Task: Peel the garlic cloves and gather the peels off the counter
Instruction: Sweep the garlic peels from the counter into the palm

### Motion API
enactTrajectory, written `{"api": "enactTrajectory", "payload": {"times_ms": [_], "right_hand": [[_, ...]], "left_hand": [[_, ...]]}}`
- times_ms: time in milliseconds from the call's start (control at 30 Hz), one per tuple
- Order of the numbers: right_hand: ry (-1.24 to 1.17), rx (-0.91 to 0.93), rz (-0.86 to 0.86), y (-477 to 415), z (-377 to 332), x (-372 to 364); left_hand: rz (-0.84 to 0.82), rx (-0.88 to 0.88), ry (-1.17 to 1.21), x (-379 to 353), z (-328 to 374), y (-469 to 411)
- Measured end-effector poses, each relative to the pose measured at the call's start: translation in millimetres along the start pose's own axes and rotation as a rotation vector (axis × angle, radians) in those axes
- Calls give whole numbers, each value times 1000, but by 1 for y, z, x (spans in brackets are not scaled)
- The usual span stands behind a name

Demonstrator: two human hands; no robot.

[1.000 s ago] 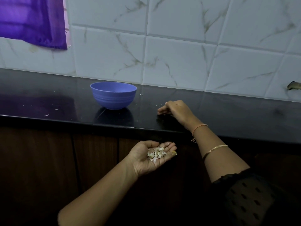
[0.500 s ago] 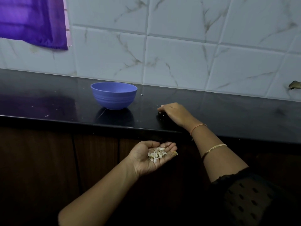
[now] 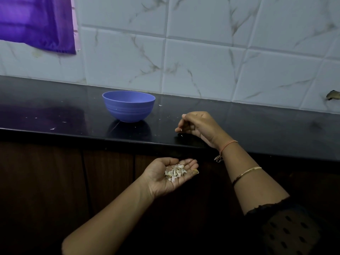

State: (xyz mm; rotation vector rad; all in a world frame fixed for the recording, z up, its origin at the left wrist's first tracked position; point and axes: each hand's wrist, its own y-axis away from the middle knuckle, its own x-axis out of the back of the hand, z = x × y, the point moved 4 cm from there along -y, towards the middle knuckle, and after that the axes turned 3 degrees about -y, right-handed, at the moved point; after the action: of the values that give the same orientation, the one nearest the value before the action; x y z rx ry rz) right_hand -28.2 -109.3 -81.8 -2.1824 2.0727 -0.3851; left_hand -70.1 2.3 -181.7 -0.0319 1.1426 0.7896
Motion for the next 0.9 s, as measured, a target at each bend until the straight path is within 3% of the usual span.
{"api": "enactTrajectory", "payload": {"times_ms": [367,700,900], "right_hand": [[-158,-112,-438,31,-12,-20],[462,-1,-398,34,-23,-27],[508,-26,-437,34,-23,-30]], "left_hand": [[-1,-27,-10,2,1,8],[14,-51,3,0,0,14],[21,-79,30,-2,3,24]]}}
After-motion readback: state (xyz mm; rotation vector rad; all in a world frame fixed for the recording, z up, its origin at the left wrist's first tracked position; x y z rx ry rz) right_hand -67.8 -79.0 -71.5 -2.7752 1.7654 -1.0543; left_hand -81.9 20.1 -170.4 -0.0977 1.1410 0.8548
